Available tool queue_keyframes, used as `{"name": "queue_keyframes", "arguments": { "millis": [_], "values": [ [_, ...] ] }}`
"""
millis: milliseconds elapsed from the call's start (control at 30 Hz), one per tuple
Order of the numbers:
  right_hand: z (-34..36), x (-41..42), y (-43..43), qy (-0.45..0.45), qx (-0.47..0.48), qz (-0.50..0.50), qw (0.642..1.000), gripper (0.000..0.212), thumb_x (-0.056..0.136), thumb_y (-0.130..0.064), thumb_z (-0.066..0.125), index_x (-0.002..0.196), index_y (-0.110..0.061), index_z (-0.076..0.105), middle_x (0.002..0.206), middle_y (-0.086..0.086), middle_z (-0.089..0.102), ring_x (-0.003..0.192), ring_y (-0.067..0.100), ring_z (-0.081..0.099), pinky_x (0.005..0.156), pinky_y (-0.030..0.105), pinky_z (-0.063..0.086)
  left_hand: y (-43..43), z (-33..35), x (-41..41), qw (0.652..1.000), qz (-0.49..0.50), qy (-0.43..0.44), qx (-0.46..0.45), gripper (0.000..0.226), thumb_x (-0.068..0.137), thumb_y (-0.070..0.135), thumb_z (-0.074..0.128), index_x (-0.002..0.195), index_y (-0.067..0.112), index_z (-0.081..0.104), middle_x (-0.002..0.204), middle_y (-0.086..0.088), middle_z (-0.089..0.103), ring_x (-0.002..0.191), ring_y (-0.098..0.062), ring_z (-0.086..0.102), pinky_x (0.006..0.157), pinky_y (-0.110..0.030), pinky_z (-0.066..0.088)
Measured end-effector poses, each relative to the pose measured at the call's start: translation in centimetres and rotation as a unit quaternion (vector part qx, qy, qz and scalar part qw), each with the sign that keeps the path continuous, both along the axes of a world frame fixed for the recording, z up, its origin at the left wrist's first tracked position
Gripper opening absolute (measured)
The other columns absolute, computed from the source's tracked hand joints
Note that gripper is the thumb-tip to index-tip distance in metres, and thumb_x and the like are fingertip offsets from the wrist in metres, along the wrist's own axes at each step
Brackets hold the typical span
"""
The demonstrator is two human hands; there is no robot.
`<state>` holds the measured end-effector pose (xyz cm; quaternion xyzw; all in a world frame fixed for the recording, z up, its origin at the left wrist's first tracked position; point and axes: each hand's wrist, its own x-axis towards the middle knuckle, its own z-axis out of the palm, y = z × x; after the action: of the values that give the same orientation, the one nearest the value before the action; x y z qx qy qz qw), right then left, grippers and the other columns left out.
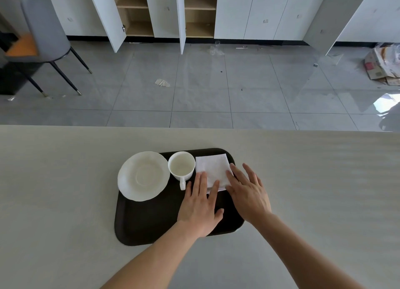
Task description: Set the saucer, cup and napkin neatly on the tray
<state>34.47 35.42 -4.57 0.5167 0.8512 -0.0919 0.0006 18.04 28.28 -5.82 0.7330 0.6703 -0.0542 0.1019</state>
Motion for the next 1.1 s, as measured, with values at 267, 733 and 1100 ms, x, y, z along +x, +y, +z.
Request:
{"name": "queue_keyframes", "arguments": {
  "millis": [267, 733, 1100],
  "values": [
    [0.1, 0.0, -1.2, -0.003, -0.016, 0.018, 1.0, 0.048, 0.1, -0.036, 0.037, 0.147, -0.024, 0.042, 0.159, -0.01, 0.032, 0.151, 0.025, 0.015, 0.12, 0.042, 0.017, -0.1, 0.5, -0.2, 1.0, -0.012, 0.006, -0.008, 0.076, 0.095, 0.057, 0.024, 0.154, 0.022, -0.01, 0.159, -0.026, -0.019, 0.146, -0.037, -0.025, 0.12, -0.055, 0.002],
    [2.4, -0.9, -0.7, 0.088, -0.008, -0.011, 0.996, 0.038, 0.097, -0.034, 0.052, 0.133, -0.021, 0.057, 0.142, -0.003, 0.057, 0.137, 0.024, 0.042, 0.108, 0.04, 0.036, 0.4, 3.4, -0.1, 1.0, -0.013, 0.006, 0.012, 0.069, 0.098, 0.043, 0.033, 0.154, 0.015, 0.004, 0.162, -0.02, 0.01, 0.15, -0.037, 0.004, 0.121, -0.048, 0.013],
    [6.4, -1.7, -1.2, 0.124, 0.027, -0.005, 0.992, 0.034, 0.099, -0.035, 0.049, 0.127, -0.02, 0.06, 0.132, -0.003, 0.063, 0.126, 0.023, 0.049, 0.098, 0.038, 0.044, -1.2, 6.7, -0.4, 0.996, -0.02, 0.002, 0.085, 0.065, 0.097, 0.038, 0.034, 0.153, 0.014, 0.011, 0.161, -0.02, 0.014, 0.15, -0.036, 0.007, 0.12, -0.046, 0.016]
  ]
}}
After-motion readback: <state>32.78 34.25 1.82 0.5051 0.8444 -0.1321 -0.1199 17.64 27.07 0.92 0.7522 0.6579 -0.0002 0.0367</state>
